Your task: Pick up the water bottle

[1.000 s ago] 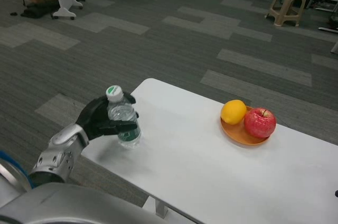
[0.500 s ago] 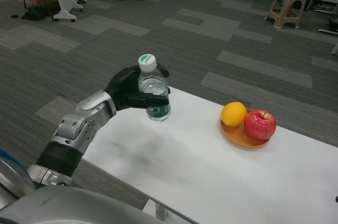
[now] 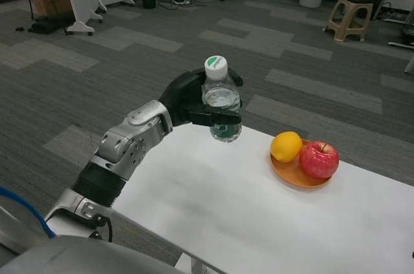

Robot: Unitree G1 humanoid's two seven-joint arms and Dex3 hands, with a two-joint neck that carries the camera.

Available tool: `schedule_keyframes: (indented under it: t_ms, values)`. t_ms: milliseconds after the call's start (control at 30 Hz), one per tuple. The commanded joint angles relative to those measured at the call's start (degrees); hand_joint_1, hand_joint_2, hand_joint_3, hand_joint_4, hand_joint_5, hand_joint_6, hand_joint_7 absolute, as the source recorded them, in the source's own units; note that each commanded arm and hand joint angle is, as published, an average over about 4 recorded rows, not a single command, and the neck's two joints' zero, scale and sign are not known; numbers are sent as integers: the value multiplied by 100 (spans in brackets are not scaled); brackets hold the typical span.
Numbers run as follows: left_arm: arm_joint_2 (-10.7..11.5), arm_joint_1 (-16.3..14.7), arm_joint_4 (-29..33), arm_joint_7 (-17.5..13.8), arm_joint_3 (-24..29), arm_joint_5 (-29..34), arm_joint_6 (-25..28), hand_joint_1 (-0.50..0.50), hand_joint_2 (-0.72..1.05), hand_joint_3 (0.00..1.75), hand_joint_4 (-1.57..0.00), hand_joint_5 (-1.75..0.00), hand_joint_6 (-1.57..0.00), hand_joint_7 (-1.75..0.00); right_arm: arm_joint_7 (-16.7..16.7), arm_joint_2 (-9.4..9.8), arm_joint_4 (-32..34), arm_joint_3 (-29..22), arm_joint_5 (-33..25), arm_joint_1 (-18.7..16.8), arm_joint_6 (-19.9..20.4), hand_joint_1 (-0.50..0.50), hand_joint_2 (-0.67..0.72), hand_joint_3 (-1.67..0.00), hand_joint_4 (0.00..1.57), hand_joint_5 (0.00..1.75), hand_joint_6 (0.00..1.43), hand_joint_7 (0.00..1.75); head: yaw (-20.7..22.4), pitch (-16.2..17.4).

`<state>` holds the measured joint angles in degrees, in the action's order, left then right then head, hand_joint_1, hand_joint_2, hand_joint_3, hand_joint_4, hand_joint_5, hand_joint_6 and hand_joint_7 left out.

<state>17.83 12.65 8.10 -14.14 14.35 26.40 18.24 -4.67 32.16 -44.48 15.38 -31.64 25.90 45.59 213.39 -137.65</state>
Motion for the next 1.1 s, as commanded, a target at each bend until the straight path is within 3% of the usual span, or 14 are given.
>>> schedule_keyframes:
  t_ms: [33, 500, 800, 1100]
  values:
    - [-25, 218, 137, 117, 6, -333, 59, 21, 78, 17, -97, -175, -107, -168, -34, 1, 45, 17, -35, -36, 11, -46, 66, -2, 0, 0, 0, 7, -176, -56]
    - [-17, 388, 130, 192, 182, -700, 160, 21, 78, 17, -97, -175, -110, -168, -34, -28, 100, 20, -35, -34, 11, -46, 66, 0, 0, 0, 0, 7, -911, -233]
    - [-23, 399, 108, 181, 191, -739, 233, 21, 78, 17, -100, -175, -110, -168, -34, -45, 124, 83, -35, -23, 11, -46, 66, 0, 0, 0, 0, 7, -1865, -474]
    - [-17, 423, -1, 166, 125, -697, 233, 21, 78, 17, -101, -175, -110, -168, -34, -78, 163, 132, -35, 3, 11, -48, 66, 0, 0, 0, 0, 7, -2071, -776]
